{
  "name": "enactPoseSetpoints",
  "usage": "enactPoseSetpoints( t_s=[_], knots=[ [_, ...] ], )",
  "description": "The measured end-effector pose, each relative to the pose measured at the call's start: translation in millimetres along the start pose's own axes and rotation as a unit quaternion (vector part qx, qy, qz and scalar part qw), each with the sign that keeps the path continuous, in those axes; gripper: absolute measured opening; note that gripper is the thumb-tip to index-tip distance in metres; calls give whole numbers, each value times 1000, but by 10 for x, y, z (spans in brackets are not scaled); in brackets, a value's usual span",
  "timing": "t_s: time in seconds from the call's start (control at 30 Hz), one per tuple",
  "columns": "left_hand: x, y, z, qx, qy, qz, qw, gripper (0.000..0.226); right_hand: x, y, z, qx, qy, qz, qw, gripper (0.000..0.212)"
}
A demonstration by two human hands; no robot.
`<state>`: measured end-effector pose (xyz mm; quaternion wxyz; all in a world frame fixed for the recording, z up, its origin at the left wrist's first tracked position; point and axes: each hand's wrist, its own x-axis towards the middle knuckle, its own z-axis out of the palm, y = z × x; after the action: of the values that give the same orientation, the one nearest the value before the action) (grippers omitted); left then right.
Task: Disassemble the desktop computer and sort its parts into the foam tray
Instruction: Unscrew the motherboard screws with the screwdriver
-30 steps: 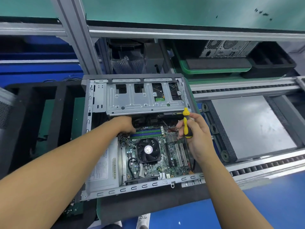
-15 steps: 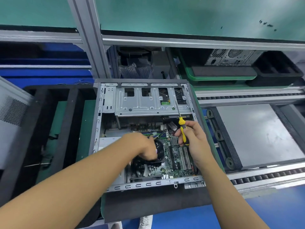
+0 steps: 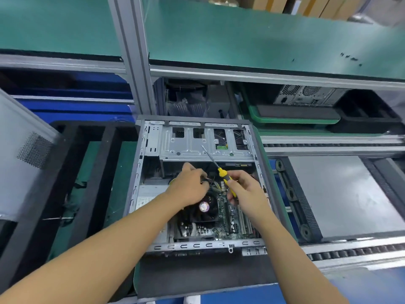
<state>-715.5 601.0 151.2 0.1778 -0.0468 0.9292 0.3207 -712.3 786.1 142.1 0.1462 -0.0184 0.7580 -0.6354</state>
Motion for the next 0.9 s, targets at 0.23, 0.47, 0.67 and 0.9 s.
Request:
enactPoseSetpoints(
  t_s=[0.23,0.47,0.67,0.9],
  knots=[
    [-213,-63,-212,-395,-1,47,918,18,34,-208,291,23,-62,-16,998,17],
    [-382,-39,-228,-308,78,96,943,21,12,-390,231,-3,-101,-41,994,18],
    [-336,518,74,-290,62,110,949,28,-111,-447,-284,-57,-3,-55,997,16],
    [-138,1232,652,-155,-14,149,977,33,-376,-141,-1189,-118,168,-5,979,13]
  ],
)
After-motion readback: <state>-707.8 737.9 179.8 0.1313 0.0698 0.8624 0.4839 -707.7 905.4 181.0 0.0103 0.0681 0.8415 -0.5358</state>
